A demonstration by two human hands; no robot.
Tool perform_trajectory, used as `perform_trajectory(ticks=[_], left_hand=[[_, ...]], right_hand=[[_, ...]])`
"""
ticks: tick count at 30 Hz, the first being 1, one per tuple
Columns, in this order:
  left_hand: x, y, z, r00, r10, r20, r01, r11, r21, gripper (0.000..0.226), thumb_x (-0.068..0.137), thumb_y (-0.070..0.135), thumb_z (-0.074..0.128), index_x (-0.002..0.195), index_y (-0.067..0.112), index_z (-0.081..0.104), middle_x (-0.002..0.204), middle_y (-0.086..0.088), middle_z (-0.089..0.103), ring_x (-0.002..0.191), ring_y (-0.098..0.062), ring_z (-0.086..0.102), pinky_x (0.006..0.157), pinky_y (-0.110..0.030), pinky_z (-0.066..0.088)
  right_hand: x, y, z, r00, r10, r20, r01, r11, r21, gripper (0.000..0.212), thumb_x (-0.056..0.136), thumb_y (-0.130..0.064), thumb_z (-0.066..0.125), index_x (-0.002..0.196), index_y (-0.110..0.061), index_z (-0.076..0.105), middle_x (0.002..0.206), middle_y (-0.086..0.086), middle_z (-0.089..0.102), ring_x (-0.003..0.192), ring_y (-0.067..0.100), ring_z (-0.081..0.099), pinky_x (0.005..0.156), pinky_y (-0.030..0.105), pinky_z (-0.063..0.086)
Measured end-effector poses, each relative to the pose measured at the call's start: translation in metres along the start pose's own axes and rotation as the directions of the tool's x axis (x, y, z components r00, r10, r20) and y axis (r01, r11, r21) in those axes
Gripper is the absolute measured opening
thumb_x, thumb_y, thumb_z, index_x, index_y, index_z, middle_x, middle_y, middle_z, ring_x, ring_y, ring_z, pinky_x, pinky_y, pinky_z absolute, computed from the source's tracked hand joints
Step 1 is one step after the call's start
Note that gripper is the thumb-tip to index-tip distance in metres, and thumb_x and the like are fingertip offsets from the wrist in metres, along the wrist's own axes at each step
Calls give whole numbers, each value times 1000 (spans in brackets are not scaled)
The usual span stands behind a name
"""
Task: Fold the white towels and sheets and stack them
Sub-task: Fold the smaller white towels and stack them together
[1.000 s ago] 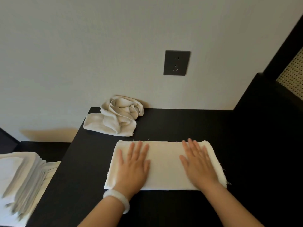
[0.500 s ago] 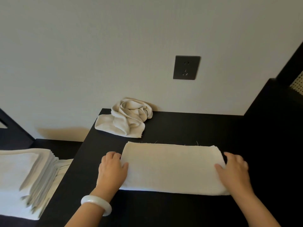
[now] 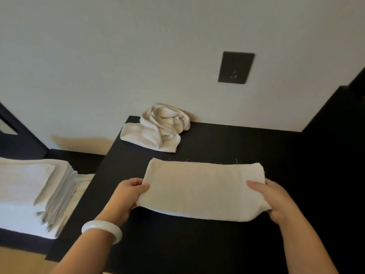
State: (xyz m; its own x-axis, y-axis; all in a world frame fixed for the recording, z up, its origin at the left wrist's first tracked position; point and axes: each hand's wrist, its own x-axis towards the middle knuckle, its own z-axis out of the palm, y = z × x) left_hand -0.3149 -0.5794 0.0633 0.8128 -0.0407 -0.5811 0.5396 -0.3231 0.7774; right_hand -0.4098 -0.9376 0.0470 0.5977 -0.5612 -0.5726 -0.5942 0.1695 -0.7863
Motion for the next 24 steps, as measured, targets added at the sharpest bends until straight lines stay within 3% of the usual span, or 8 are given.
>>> perform_trajectory(ticks=[5,9,14,17,21,24], left_hand=[[-12,-25,-50,1000,22,-9,-23,994,-106,14,95,20,61,106,22,68,100,-7,73,91,-27,71,79,-42,59],[-23,-52,-116,998,19,-52,-31,969,-245,14,93,19,63,105,22,69,99,-9,74,90,-28,73,79,-44,59],[-44,-98,-230,987,26,-157,-78,939,-336,15,93,20,65,107,18,69,98,-11,74,86,-28,73,75,-40,59],[-53,-129,-295,969,40,-242,-125,930,-346,12,93,20,65,103,17,72,92,-13,74,80,-29,72,69,-35,55],[-58,-158,-356,945,26,-327,-152,917,-368,9,94,16,65,98,16,73,81,-9,74,71,-25,69,64,-33,52],[-53,-168,-390,935,9,-354,-152,912,-380,10,95,15,64,97,16,74,84,-9,74,75,-28,71,67,-35,55]], right_hand=[[-36,-14,54,992,-60,114,54,997,54,23,87,-19,72,107,-28,65,105,4,72,96,29,69,87,50,55],[-79,-21,121,977,-93,190,81,994,69,17,88,-17,70,96,-31,66,97,3,75,94,27,70,80,46,55],[-141,-16,238,949,-107,295,105,994,22,20,89,-17,69,107,-26,65,102,5,74,98,28,69,93,51,52],[-176,-5,315,918,-123,378,136,991,-7,13,91,-17,67,102,-25,67,95,2,77,96,27,70,90,49,54],[-208,7,390,886,-155,438,183,983,-23,19,93,-16,64,111,-23,67,94,2,77,88,24,73,75,42,58],[-222,8,428,864,-136,485,184,982,-53,39,93,-15,64,131,-22,59,109,8,72,94,30,71,83,49,58]])
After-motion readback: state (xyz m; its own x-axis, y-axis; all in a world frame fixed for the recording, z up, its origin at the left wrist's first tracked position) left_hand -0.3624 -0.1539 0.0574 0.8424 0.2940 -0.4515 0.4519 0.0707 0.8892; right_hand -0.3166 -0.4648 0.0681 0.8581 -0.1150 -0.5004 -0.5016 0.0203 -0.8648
